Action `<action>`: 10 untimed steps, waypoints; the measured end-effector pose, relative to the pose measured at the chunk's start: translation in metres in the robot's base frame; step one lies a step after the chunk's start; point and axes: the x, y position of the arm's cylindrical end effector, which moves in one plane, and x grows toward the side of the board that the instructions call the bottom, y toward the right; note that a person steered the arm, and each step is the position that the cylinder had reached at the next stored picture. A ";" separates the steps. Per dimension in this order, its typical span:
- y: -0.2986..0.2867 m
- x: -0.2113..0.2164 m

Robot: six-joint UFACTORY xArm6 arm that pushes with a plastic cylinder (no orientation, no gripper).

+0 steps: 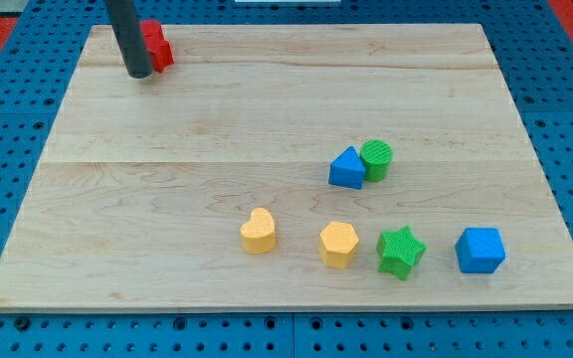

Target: Slide the blue cube down a bit

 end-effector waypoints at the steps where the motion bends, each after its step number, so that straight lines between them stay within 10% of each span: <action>1: 0.000 0.002; 10: 0.309 0.219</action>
